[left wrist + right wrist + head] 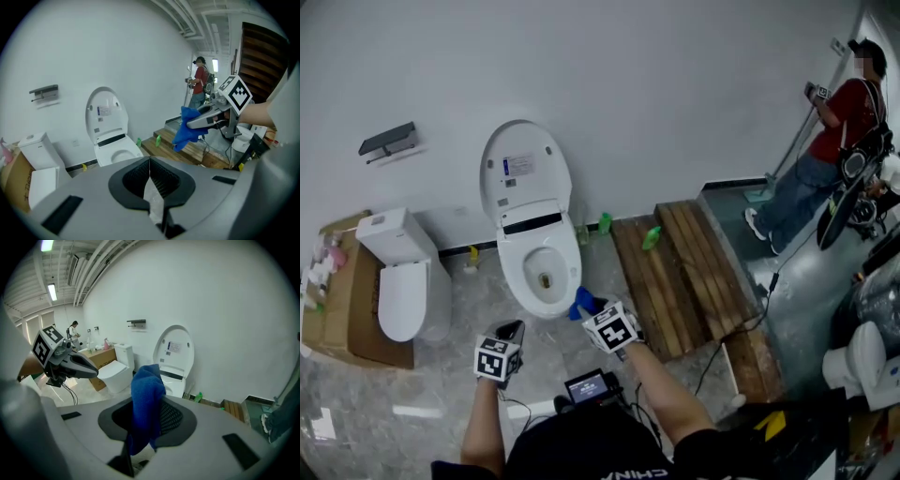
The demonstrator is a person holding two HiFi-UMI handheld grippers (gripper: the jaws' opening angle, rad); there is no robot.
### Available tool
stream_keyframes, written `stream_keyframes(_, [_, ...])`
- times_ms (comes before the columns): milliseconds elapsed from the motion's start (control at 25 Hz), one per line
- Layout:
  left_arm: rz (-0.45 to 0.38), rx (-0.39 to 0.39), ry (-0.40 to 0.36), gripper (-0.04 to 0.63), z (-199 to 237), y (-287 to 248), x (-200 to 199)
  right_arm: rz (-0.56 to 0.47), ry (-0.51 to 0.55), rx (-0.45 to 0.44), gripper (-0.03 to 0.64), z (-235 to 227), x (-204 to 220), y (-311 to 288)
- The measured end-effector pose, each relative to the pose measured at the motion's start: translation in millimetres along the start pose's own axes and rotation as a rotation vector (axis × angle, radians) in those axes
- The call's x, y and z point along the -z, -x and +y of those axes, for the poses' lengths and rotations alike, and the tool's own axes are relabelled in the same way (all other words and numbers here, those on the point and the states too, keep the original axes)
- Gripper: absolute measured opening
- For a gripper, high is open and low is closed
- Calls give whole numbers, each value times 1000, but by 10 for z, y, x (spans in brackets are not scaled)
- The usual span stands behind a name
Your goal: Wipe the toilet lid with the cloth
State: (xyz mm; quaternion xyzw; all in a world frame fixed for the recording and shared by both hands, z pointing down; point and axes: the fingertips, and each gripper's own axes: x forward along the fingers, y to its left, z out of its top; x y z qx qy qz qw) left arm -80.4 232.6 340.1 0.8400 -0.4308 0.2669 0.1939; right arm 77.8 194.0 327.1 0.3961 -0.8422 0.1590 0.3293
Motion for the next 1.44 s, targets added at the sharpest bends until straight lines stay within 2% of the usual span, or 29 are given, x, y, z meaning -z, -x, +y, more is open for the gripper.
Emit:
stream_keyframes(80, [-13,33,0,12,-139,-28,-6,11,-2,-5,100,4,144,47])
stream_keyframes(200, [-36,38,14,12,-278,-93,-46,28,45,12,100,-63,273,137])
stream_keyframes(400, [-24,-24,-39,12,-462,-276,-190,16,73,-12,100,-262,425,322])
stream_keyframes(520, [-27,-30,-55,12,-624,-338,-276,13,82,-32,98,-368,487,330])
stream_keyframes(960, [-12,-82,-97,12,-684,-287,-299,-40,101,-115,98,-263,233,260])
stream_keyframes(1200, [-64,-32,-81,12,-785,-340,-371,-65,99,-127,98,-261,168,258])
stream_keyframes(1440, [-38,-39,-86,12,-821,-404,-291,-62,93,-118,98,-304,242,288])
